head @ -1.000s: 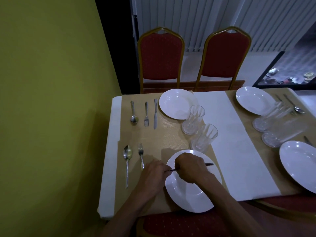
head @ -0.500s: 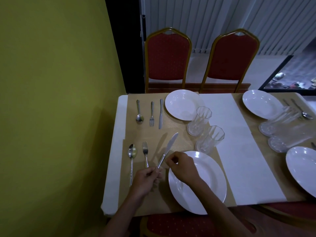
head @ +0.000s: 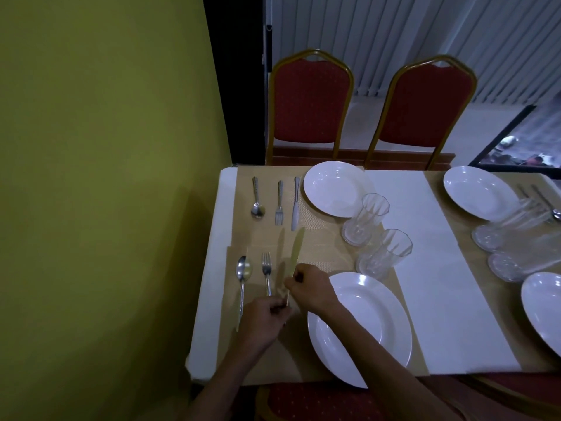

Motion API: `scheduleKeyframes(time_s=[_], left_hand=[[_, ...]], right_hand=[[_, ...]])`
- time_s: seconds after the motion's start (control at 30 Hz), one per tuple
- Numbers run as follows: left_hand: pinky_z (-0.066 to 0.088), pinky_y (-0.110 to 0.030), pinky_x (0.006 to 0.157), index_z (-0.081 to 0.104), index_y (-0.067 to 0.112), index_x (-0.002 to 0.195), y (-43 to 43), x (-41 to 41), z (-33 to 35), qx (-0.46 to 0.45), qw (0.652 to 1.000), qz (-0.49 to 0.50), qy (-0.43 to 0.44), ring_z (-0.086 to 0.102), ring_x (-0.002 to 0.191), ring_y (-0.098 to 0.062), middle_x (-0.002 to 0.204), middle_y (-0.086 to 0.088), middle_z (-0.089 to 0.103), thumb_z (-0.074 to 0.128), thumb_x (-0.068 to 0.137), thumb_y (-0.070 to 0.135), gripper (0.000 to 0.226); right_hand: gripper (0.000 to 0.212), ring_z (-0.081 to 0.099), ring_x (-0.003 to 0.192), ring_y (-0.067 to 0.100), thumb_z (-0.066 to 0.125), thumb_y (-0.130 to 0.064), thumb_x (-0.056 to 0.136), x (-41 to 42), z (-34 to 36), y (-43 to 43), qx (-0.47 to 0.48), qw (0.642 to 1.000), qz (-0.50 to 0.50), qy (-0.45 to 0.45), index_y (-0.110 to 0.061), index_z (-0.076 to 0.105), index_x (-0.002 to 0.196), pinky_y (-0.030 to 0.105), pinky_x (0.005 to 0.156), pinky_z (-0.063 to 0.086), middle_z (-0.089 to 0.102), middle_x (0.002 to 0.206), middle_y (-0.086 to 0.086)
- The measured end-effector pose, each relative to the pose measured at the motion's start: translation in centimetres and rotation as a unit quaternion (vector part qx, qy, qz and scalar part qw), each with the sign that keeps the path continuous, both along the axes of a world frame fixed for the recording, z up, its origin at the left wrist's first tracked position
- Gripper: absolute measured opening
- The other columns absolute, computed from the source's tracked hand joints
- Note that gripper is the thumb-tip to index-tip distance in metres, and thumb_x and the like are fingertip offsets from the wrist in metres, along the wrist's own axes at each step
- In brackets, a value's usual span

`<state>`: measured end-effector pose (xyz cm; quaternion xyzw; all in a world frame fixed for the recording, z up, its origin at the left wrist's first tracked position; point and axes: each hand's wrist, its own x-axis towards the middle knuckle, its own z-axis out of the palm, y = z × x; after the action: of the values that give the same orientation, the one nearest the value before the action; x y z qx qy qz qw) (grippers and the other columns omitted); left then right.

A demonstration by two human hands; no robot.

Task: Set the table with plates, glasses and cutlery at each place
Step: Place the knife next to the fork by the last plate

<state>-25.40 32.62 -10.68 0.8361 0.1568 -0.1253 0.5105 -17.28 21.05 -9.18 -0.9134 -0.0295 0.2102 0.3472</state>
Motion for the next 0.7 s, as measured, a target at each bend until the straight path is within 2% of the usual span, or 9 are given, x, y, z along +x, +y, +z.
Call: scheduleKeyframes(time_s=[0.1, 0.2, 0.3, 0.43, 0.53, 0.63, 0.7], left_hand=[[0.045, -0.019, 0.061, 0.072, 0.02, 0.078, 0.1, 0.5, -0.3, 0.047, 0.998, -0.033, -0.003, 0.063, 0.067, -0.005, 0.071, 0.005, 0.069, 0.062, 0.091, 0.02, 0.017], [0.047, -0.024, 0.063, 0.07, 0.023, 0.076, 0.5, 1.1, -0.8, 0.041, 0.999, -0.031, 0.003, 0.063, 0.068, -0.012, 0.075, -0.002, 0.071, 0.056, 0.095, 0.017, 0.024], [0.052, -0.034, 0.068, 0.074, 0.015, 0.083, 0.9, 1.4, -1.6, 0.051, 0.998, -0.031, -0.002, 0.066, 0.072, -0.019, 0.077, -0.007, 0.072, 0.055, 0.096, 0.017, 0.023], [0.052, -0.036, 0.067, 0.071, 0.013, 0.075, 1.6, 1.4, -2.8, 0.093, 0.995, -0.02, -0.024, 0.063, 0.068, -0.014, 0.071, -0.004, 0.069, 0.054, 0.092, 0.013, 0.024], [0.054, -0.029, 0.065, 0.067, 0.016, 0.079, 1.9, 1.3, -3.5, 0.129, 0.991, 0.004, -0.031, 0.061, 0.067, -0.007, 0.072, 0.002, 0.065, 0.055, 0.093, 0.015, 0.019], [0.059, -0.033, 0.065, 0.062, 0.019, 0.085, 2.1, 1.2, -4.8, 0.136, 0.99, 0.025, -0.031, 0.063, 0.069, -0.008, 0.078, 0.002, 0.065, 0.058, 0.092, 0.018, 0.009], [0.058, -0.029, 0.067, 0.061, 0.019, 0.091, 2.0, 1.2, -5.5, 0.156, 0.987, 0.015, -0.036, 0.062, 0.074, -0.007, 0.087, 0.002, 0.065, 0.058, 0.093, 0.022, 0.004]], right_hand=[[0.018, 0.057, 0.068, 0.018, 0.062, -0.022, 0.087, 0.3, -0.4, 0.9, -0.003, 1.0, 0.005, -0.012, -0.015, 0.057, 0.071, 0.029, 0.062, 0.045, 0.059, 0.07, 0.002], [0.015, 0.064, 0.074, 0.022, 0.063, -0.021, 0.089, 0.9, -0.5, 1.2, 0.006, 1.0, 0.029, 0.002, -0.012, 0.064, 0.077, 0.028, 0.066, 0.049, 0.066, 0.079, 0.008], [0.018, 0.069, 0.078, 0.026, 0.063, -0.023, 0.092, 1.8, -0.7, 1.2, -0.006, 0.998, 0.054, 0.019, -0.015, 0.062, 0.076, 0.033, 0.073, 0.054, 0.071, 0.085, 0.014], [0.021, 0.069, 0.076, 0.023, 0.06, -0.024, 0.095, 2.9, -1.7, 1.1, -0.054, 0.996, 0.07, 0.034, -0.006, 0.069, 0.089, 0.03, 0.074, 0.056, 0.07, 0.084, 0.012], [0.025, 0.07, 0.084, 0.025, 0.061, -0.028, 0.093, 3.7, -2.9, 1.0, -0.086, 0.992, 0.071, 0.05, -0.005, 0.067, 0.102, 0.038, 0.082, 0.06, 0.069, 0.092, 0.01], [0.03, 0.065, 0.083, 0.021, 0.063, -0.034, 0.091, 4.1, -3.5, 1.1, -0.128, 0.986, 0.091, 0.058, -0.008, 0.065, 0.106, 0.034, 0.076, 0.057, 0.063, 0.089, 0.004], [0.031, 0.062, 0.084, 0.021, 0.064, -0.036, 0.09, 4.3, -3.8, 1.3, -0.154, 0.981, 0.098, 0.06, -0.01, 0.063, 0.108, 0.032, 0.072, 0.053, 0.061, 0.09, 0.002]])
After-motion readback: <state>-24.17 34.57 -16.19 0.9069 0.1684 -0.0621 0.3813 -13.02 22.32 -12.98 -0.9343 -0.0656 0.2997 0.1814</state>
